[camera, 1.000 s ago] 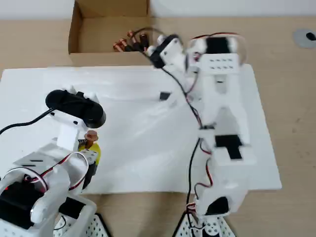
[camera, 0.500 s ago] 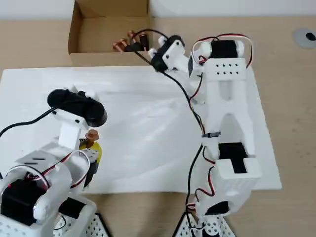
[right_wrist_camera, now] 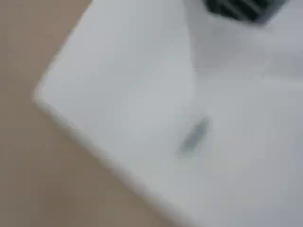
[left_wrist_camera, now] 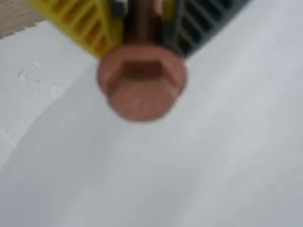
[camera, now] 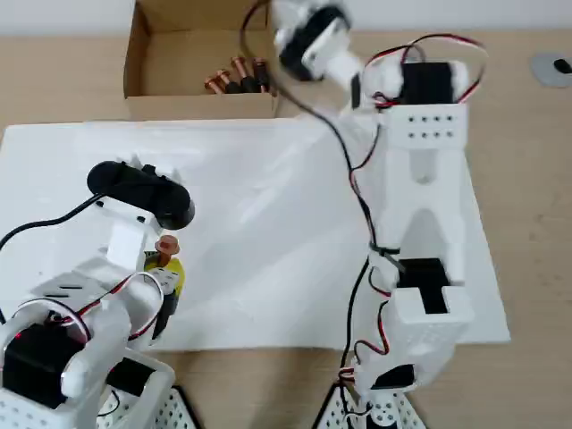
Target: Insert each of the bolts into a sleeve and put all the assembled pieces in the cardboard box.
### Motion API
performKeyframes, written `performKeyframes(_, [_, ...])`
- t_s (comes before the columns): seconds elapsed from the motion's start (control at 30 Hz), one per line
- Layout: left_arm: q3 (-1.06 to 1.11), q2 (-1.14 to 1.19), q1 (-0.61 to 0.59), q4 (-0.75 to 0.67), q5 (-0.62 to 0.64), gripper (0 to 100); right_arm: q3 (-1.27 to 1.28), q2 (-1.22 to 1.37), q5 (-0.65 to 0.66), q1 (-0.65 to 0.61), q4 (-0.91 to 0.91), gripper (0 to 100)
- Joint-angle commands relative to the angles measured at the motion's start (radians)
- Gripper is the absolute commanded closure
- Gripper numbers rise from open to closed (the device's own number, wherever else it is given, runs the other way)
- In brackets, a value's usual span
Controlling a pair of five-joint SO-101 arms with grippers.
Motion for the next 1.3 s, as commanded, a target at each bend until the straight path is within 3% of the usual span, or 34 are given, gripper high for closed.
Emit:
performKeyframes(0.0, [-0.002,-0.001,-0.011,-0.031,0.002,99,-0.097,0.001,-0.133,0.036,-0.114,55.5])
performKeyframes(0.07, [0.017,-0.005,-0.012,-0.041,0.003,99,-0.094,0.019,-0.18,0.031,-0.097,55.5])
performKeyframes(0.23, [0.051,-0.008,-0.014,-0.066,0.003,99,-0.102,0.024,-0.164,-0.008,0.173,55.0])
performKeyframes(0.47, [0.055,-0.008,-0.014,-0.066,-0.002,99,0.111,-0.199,-0.204,0.091,0.175,55.0])
performKeyframes(0.63, [0.074,-0.008,-0.017,-0.1,0.006,99,0.415,-0.384,-0.371,0.194,0.172,55.1])
performKeyframes(0.77, [0.172,-0.002,-0.146,-0.244,0.066,99,0.756,-0.426,-0.433,0.216,0.101,55.4])
performKeyframes(0.93, [0.434,-0.008,-0.278,-0.554,0.075,99,1.106,-0.426,-0.436,0.163,-0.083,55.4])
performKeyframes(1.07, [0.595,-0.01,-0.272,-0.704,0.078,99,1.273,-0.426,-0.436,0.096,-0.172,55.5])
performKeyframes(1.27, [0.715,-0.01,-0.18,-0.786,0.08,99,1.399,-0.426,-0.436,0.015,-0.261,55.5])
